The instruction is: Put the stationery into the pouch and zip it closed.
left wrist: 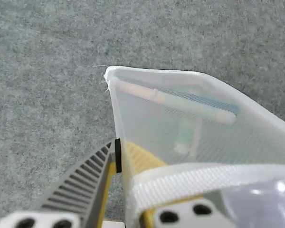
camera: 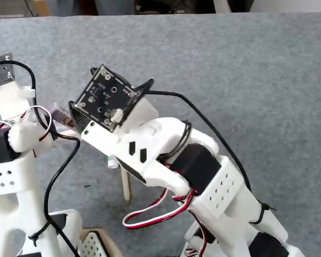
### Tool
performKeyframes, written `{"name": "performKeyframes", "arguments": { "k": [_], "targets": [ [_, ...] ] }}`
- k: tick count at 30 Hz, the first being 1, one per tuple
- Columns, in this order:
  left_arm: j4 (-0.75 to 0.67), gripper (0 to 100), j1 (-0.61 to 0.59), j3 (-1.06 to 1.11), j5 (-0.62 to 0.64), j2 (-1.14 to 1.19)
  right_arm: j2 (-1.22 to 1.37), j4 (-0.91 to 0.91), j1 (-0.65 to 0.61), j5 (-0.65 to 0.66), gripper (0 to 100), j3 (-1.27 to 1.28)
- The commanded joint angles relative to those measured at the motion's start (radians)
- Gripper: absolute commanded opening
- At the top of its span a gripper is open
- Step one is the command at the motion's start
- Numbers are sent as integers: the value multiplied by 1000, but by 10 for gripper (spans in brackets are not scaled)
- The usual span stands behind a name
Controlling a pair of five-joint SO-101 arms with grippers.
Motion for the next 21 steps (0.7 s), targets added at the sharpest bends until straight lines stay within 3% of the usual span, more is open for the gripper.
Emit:
{"name": "performKeyframes", "arguments": {
  "k": [1,6,13,21],
  "targets": [
    [5,27,16,-4,-11,-25,-5,3,-2,-9,250,15],
    [2,27,15,71,-15,-25,-7,-2,-2,-26,250,99],
    [-2,27,10,97,-14,-25,-7,-2,-2,-229,250,130],
    [-9,27,8,90,-12,-25,-31,127,-75,-249,250,125]
  ]
}}
